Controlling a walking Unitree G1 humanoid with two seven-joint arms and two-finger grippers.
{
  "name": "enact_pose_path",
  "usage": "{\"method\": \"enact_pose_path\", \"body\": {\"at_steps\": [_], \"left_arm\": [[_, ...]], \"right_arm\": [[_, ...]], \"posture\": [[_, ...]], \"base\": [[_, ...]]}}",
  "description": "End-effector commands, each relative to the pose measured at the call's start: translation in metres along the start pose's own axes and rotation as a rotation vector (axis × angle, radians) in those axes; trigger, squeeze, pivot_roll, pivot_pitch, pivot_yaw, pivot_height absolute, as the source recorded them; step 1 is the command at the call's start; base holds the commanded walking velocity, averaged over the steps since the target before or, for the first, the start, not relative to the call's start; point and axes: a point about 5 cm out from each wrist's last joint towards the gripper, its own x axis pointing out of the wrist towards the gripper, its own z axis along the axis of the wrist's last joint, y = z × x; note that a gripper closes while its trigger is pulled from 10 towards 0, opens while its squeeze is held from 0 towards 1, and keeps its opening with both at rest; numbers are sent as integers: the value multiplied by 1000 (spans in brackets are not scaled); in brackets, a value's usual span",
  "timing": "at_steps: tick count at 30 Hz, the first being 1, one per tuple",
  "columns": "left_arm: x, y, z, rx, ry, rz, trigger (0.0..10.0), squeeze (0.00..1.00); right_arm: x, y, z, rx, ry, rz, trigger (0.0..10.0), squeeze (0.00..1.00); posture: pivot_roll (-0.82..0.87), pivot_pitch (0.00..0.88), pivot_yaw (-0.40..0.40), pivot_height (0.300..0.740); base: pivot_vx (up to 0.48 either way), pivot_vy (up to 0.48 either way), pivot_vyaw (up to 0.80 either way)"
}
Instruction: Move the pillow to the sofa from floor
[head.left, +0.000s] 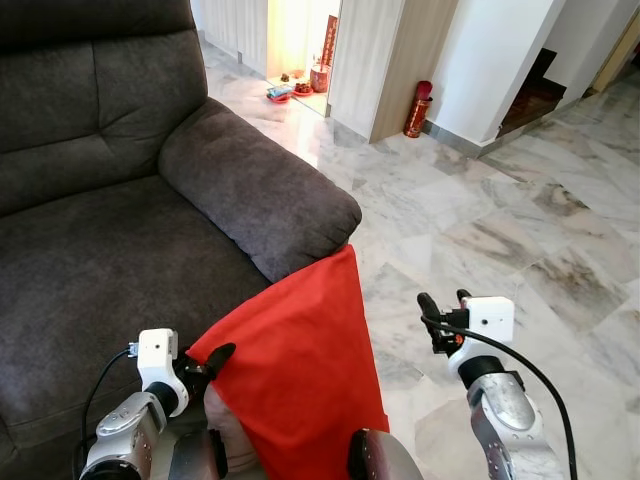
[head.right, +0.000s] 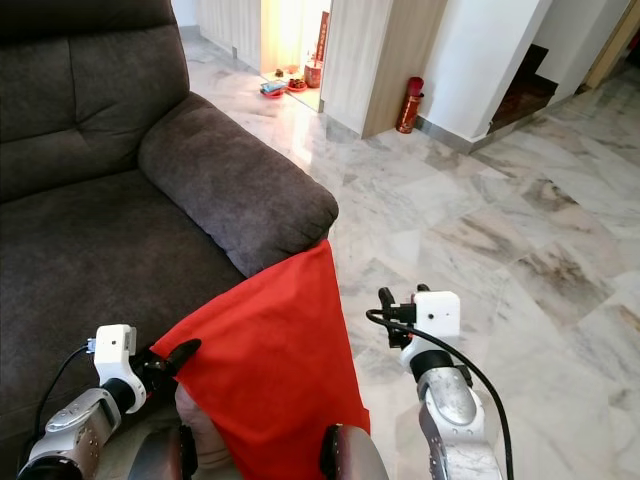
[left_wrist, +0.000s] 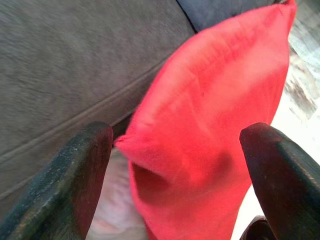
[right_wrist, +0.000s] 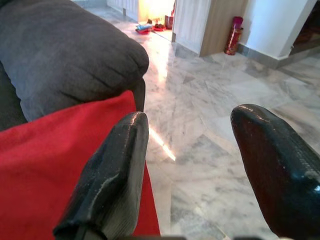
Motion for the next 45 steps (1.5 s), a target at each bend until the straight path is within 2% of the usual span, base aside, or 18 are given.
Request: {"method": "enact_pose_path", "body": {"at_steps": [1, 13, 22, 27, 38, 39, 45], "left_arm": [[5, -6, -2, 11, 17, -6, 10000, 0], [13, -9, 3, 78, -17, 109, 10000, 0], [16, -11, 1, 48, -7, 129, 10000, 0], [18, -15, -4, -10, 11, 124, 10000, 0], [22, -20, -3, -1, 11, 147, 10000, 0], [23, -20, -2, 0, 7, 152, 0, 0], [24, -19, 0, 2, -3, 167, 0, 0]], "right_arm": [[-2, -4, 6, -3, -14, -6, 10000, 0], [-12, -7, 9, -12, -12, -2, 10000, 0], [-23, -10, 11, -22, 6, -1, 10000, 0], [-29, -12, 13, -30, 17, 1, 10000, 0], [-39, -19, 16, -50, 36, -7, 10000, 0], [-40, -20, 16, -50, 37, -6, 10000, 0], [-39, -19, 18, -52, 40, -1, 10000, 0]], "posture": [[-77, 0, -179, 584], [-110, 14, -196, 584], [-136, 45, -211, 584], [-157, 56, -221, 584], [-183, 74, -241, 584], [-183, 76, -242, 584], [-181, 74, -247, 584]], "base": [[0, 0, 0], [0, 0, 0], [0, 0, 0], [0, 0, 0], [0, 0, 0], [0, 0, 0], [0, 0, 0]]}}
